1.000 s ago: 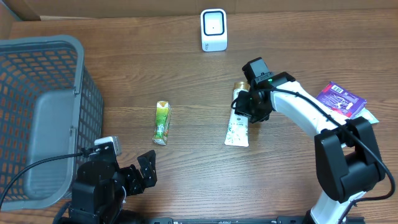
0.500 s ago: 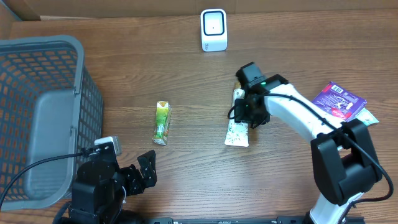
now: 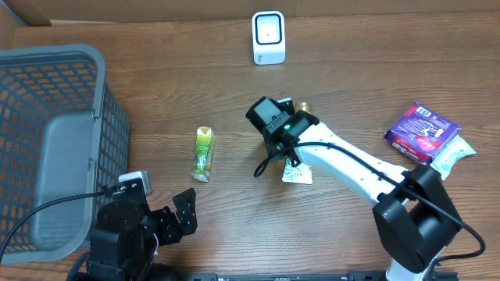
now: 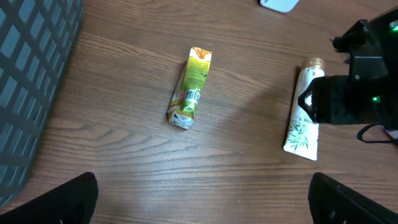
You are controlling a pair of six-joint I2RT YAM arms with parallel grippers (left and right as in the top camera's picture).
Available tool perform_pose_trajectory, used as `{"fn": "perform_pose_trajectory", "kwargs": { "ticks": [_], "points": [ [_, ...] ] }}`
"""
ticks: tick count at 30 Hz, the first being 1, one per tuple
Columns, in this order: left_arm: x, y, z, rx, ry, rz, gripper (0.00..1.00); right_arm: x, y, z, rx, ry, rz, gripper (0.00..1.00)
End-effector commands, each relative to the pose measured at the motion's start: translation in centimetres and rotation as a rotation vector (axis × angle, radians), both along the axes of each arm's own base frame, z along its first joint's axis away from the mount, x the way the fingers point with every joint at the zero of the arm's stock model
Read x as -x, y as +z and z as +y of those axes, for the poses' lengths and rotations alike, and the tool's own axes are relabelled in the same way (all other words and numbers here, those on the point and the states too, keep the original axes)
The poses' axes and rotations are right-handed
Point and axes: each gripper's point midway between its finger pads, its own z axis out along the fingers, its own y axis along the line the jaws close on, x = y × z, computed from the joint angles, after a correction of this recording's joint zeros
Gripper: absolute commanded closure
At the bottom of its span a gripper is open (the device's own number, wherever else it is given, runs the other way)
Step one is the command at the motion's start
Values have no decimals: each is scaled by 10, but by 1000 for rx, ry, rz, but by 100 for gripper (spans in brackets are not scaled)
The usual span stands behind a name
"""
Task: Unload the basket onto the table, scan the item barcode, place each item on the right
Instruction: 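Close right gripper on the tube's lower end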
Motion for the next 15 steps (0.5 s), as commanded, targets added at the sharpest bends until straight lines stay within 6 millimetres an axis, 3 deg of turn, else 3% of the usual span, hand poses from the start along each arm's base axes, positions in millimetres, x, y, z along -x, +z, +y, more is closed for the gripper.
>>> {"fn": "perform_pose_trajectory", "kwargs": {
  "ticks": [1,7,15],
  "points": [
    [0,0,2,-9,8,-6,0,-12,-11,-10,72,-35,-27,45],
    [0,0,2,-9,8,-6,0,-12,-30,-6,93,-27,-8,46],
    [0,0,2,-9,8,-6,0,-10,-37,-4,107,-40,-11,50]
  ]
}}
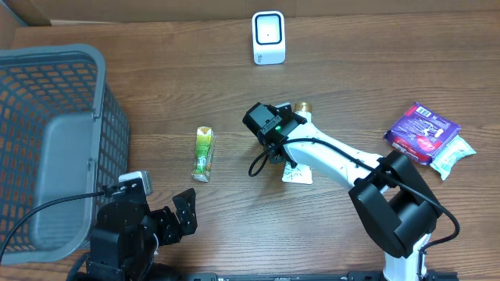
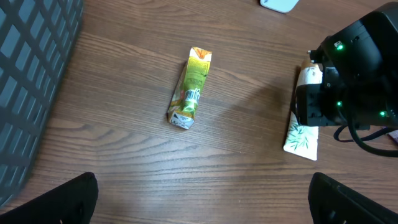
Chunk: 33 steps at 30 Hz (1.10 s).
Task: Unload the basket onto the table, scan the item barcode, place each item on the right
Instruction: 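Close right gripper on the tube's lower end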
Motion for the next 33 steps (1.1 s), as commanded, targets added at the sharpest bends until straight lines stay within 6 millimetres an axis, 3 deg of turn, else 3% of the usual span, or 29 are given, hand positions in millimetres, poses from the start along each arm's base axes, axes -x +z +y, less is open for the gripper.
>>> {"fn": "perform_pose_trajectory", "kwargs": {
  "ticks": [1,11,18,25,30,33],
  "points": [
    [0,0,2,-9,8,-6,0,-4,-4,3,11,-20,-18,50],
    [0,0,2,-9,8,-6,0,0,-13,-6,58,-31,7,53],
    [0,0,2,-9,8,-6,0,4,-42,-10,103,-29,55,55],
    [0,0,2,-9,8,-6,0,6,-41,-10,111,-13,67,70],
    [0,0,2,-9,8,-6,0,6,-40,-10,113,-12,69,96],
    [0,0,2,-9,8,-6,0,3,-28,-6,104,-14,72,96]
  ]
}}
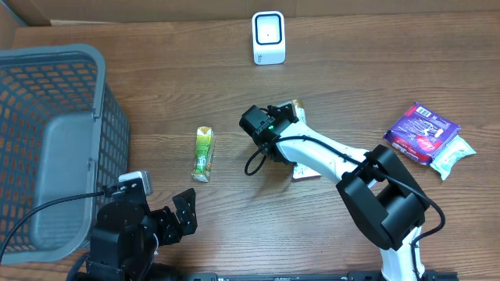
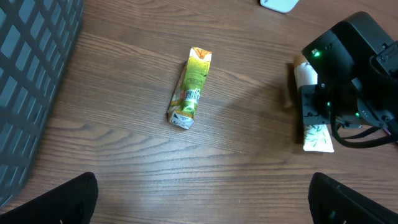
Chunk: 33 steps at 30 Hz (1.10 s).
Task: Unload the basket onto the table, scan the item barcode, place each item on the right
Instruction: 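Close right gripper on the tube's lower end, then lift the Pantene tube and carry it toward the scanner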
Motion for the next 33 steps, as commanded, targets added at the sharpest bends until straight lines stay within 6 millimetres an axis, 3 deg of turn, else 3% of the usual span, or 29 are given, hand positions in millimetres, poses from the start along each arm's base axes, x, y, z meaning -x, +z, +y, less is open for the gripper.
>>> {"fn": "perform_pose_trajectory", "kwargs": {
  "ticks": [1,9,15,19,23,27,28,33],
  "points": [
    [0,0,2,-9,8,-6,1,11,-18,16,-74,-3,111,96],
    [0,0,2,-9,8,-6,0,-3,58,89,-568,143,192,96],
    [0,0,2,-9,8,-6,0,-7,126,113,-1067,365,303,96],
    [0,0,2,-9,8,-6,0,-5,171,105,-1372,527,359,96],
    [0,0,2,-9,8,-6,0,-14,202,85,-1563,560,355,96],
    [0,0,2,-9,8,-6,0,-16,254,60,-1825,713,339,96],
    [0,0,2,-9,8,-6,0,-25,265,48,-1870,664,364,96],
    [0,0,2,-9,8,-6,1,-40,282,35,-1887,555,392,96]
  ]
}}
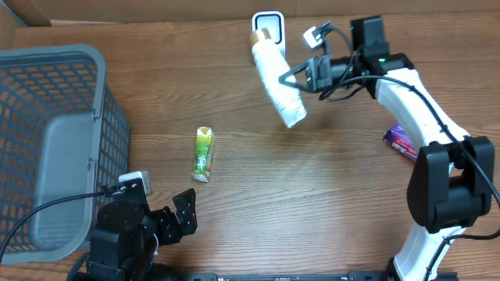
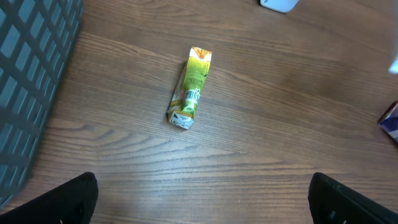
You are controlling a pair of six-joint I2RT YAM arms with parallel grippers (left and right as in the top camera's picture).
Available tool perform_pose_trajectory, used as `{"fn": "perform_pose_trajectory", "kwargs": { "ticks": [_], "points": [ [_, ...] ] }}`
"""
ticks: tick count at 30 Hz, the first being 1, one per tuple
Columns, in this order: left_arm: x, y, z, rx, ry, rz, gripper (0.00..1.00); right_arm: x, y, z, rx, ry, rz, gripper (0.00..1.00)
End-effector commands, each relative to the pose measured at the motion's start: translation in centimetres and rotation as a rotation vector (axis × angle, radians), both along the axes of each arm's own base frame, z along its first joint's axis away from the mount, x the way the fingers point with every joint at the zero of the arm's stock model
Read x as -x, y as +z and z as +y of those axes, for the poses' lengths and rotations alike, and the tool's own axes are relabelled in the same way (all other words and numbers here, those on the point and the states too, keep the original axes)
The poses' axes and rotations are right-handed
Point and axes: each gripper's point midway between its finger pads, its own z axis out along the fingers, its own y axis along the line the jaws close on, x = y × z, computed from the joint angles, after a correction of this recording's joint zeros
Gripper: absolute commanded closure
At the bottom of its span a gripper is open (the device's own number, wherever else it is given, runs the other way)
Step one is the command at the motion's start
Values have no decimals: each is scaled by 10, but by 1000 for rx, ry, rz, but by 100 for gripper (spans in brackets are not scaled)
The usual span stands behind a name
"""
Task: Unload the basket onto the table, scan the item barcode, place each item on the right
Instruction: 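Lift the Pantene tube and carry it toward the scanner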
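My right gripper (image 1: 299,76) is shut on a white tube (image 1: 275,76) with a gold cap and holds it in the air. The tube's cap end is just in front of the white barcode scanner (image 1: 268,17) at the table's back edge, and it covers part of the scanner. A small green carton (image 1: 203,154) lies flat on the wood left of centre and also shows as the carton (image 2: 189,87) in the left wrist view. My left gripper (image 2: 202,208) stands open low at the table's front left with nothing between its fingers.
A grey mesh basket (image 1: 47,140) fills the left side. A purple packet (image 1: 397,140) lies at the right, partly under my right arm. The scanner's corner (image 2: 280,5) shows at the top of the left wrist view.
My right gripper was down on the white tube at mid-table. It now holds the tube lifted at the back, in front of the scanner. The left arm has not moved.
My right gripper sat over the tube lying flat at mid-table, then shifted slightly left along it, and the tube turned a little on the wood. Now the tube is off the table, held at the scanner. The green carton stayed put.
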Motion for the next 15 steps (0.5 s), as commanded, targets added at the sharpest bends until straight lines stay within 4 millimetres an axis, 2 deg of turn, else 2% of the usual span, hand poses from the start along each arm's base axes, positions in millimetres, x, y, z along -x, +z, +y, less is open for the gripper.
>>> {"fn": "perform_pose_trajectory", "kwargs": {
  "ticks": [1,7,11,15],
  "points": [
    [0,0,2,-9,8,-6,0,16,72,-13,-100,78,110,96],
    [0,0,2,-9,8,-6,0,18,121,-16,-84,69,175,97],
    [0,0,2,-9,8,-6,0,26,153,-19,-82,65,146,97],
    [0,0,2,-9,8,-6,0,34,172,-20,-83,65,96,97]
  ]
}}
